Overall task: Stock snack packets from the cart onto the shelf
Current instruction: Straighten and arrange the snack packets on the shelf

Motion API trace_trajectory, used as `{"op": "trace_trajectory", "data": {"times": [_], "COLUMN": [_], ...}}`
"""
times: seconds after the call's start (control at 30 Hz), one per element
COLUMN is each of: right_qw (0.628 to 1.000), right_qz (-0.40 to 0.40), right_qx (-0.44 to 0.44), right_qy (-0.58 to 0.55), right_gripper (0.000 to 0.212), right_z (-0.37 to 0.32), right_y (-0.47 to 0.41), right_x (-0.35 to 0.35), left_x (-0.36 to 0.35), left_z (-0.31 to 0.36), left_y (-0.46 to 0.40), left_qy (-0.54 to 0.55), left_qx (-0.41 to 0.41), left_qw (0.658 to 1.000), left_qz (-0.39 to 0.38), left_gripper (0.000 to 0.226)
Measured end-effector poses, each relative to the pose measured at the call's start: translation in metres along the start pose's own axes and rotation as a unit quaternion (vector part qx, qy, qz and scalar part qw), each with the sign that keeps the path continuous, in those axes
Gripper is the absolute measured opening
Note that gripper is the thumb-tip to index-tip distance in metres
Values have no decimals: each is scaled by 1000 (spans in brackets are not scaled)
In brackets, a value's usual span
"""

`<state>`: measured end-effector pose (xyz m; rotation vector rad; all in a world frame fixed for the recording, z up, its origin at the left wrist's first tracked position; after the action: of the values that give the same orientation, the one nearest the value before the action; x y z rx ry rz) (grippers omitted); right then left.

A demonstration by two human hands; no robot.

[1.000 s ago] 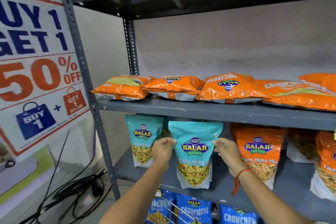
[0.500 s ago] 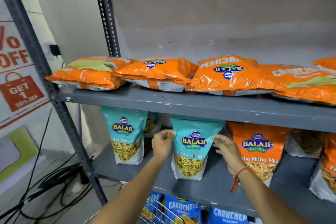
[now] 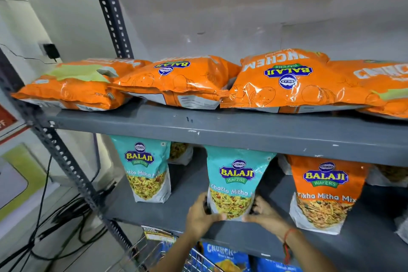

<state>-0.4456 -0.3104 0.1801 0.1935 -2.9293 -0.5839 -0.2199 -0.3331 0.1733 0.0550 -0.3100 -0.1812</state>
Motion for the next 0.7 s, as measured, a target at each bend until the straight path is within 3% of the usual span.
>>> {"op": "trace_trajectory", "data": {"times": [0.2, 0.3, 0.43, 0.57, 0.7], "right_qw": [1000, 1000, 998, 992, 976], "right_qz": [13, 10, 48, 118, 195], "right_qx": [14, 16, 30, 46, 93], "right_qy": [11, 5, 6, -12, -24], "right_gripper": [75, 84, 92, 95, 77], "right_z": [5, 7, 6, 5, 2], "right_y": [-16, -14, 10, 50, 100], "right_x": [-3, -5, -3, 7, 26], "left_x": [7, 5, -1, -11, -49], "left_z": [2, 5, 18, 41, 65], "left_y": [-7, -1, 24, 49, 67], "left_qy": [-24, -48, -52, -72, -107], "left_qx": [-13, -24, -38, -111, -190], "left_qw": [1000, 999, 990, 969, 967], "left_qz": [4, 10, 124, 209, 135], "left_gripper": [64, 74, 87, 55, 30]}}
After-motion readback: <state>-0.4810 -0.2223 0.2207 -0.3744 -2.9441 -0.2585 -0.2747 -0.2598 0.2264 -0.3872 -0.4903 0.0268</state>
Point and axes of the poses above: each hand's wrist, its own y-axis away from the middle knuckle, its own x-axis out of the back of the hand, z = x × y, the point moved 1 cm from there along -y, towards the middle knuckle, and after that the axes turned 6 degrees about -x, right-handed, at the moved point
